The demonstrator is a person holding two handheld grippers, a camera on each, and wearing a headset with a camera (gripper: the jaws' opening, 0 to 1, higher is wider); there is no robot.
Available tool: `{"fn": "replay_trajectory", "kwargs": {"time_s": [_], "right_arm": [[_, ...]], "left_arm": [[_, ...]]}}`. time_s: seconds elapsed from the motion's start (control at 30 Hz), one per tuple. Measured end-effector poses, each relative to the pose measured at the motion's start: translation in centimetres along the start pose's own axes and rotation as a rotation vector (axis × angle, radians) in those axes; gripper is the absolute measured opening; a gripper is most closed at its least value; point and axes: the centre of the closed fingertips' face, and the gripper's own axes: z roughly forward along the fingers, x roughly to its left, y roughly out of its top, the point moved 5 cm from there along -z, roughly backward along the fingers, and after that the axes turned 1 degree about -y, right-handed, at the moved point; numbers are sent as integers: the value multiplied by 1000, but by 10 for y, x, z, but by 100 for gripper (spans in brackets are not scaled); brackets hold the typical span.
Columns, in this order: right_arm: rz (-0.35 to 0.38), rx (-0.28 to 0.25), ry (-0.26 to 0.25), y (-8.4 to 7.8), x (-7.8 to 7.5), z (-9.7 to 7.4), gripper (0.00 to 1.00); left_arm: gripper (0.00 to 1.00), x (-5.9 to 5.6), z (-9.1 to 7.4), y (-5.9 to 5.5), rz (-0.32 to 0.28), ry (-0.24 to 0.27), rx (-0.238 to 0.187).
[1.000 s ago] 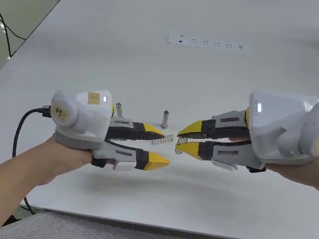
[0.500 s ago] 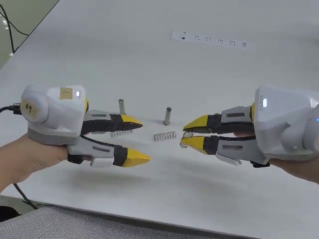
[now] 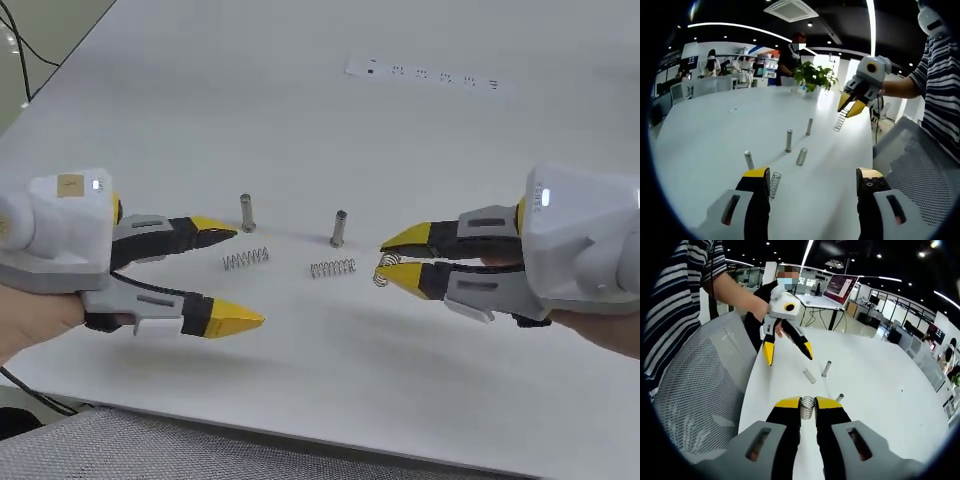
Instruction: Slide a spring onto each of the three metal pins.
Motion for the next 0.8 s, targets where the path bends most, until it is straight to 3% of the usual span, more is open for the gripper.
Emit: {"fn": "replay_trajectory", "kwargs": {"time_s": [0.27, 0.37, 0.8], "right_arm": [[7, 6, -10, -3, 0, -1, 12], [10, 8, -14, -4, -1, -2, 12], [89, 26, -18, -13, -9, -4, 12]], "left_arm": [[83, 11, -14, -5, -24, 84, -20], [93, 15, -18, -6, -22, 126, -24], [97, 21, -28, -10, -45, 166, -45]]}}
